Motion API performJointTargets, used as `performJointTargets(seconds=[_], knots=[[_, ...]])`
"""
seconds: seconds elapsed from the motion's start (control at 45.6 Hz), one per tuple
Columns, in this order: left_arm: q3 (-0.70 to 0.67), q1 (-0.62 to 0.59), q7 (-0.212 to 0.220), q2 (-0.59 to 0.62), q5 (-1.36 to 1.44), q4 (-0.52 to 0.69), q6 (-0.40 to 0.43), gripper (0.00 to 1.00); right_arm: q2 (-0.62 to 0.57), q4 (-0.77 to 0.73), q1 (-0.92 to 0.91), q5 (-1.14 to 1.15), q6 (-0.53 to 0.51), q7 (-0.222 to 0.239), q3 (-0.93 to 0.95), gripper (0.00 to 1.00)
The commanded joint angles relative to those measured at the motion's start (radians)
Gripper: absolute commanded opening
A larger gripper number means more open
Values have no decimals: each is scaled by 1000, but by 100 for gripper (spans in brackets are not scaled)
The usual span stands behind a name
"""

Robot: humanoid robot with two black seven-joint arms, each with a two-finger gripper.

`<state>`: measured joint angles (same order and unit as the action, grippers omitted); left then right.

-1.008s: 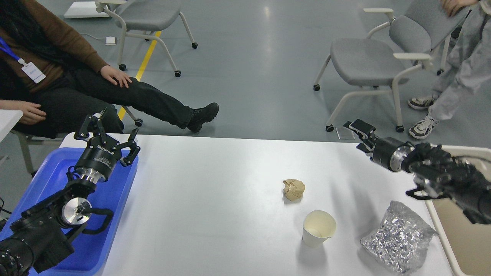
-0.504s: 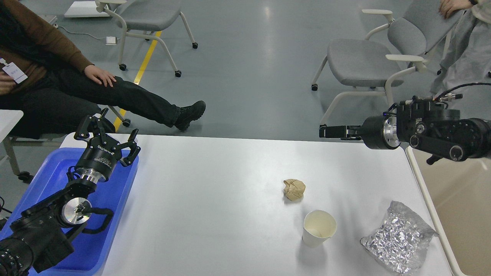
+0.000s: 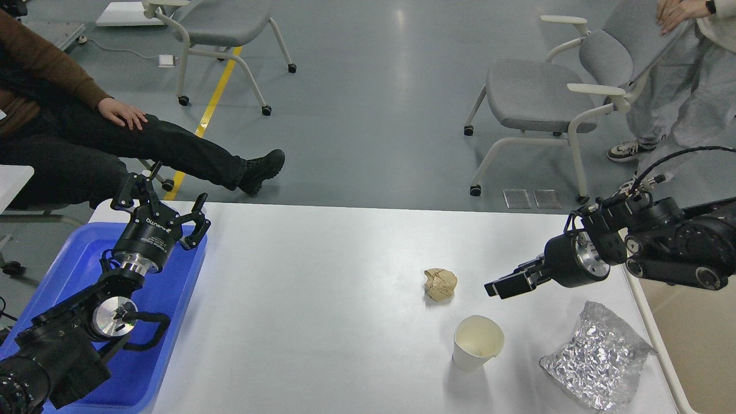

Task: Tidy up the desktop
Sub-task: 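Swing the right gripper out and over toward the white paper cup, then lower the right gripper onto the white paper cup and close it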

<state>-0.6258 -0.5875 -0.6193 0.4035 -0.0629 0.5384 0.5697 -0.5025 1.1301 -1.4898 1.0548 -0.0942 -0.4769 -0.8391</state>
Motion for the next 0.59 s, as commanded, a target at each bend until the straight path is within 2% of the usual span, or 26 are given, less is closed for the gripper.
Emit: performJointTargets(seconds=[0.0, 0.307, 0.57], knots=[[0, 0, 0, 0, 0, 0, 1, 98, 1, 10, 71, 24, 47, -3, -9, 100], [0, 0, 0, 0, 0, 0, -1, 98, 18, 7, 108, 24, 50, -3, -2, 100], [0, 0, 1, 0, 0, 0, 1, 98, 78, -29, 134, 22, 51, -3, 0, 100]])
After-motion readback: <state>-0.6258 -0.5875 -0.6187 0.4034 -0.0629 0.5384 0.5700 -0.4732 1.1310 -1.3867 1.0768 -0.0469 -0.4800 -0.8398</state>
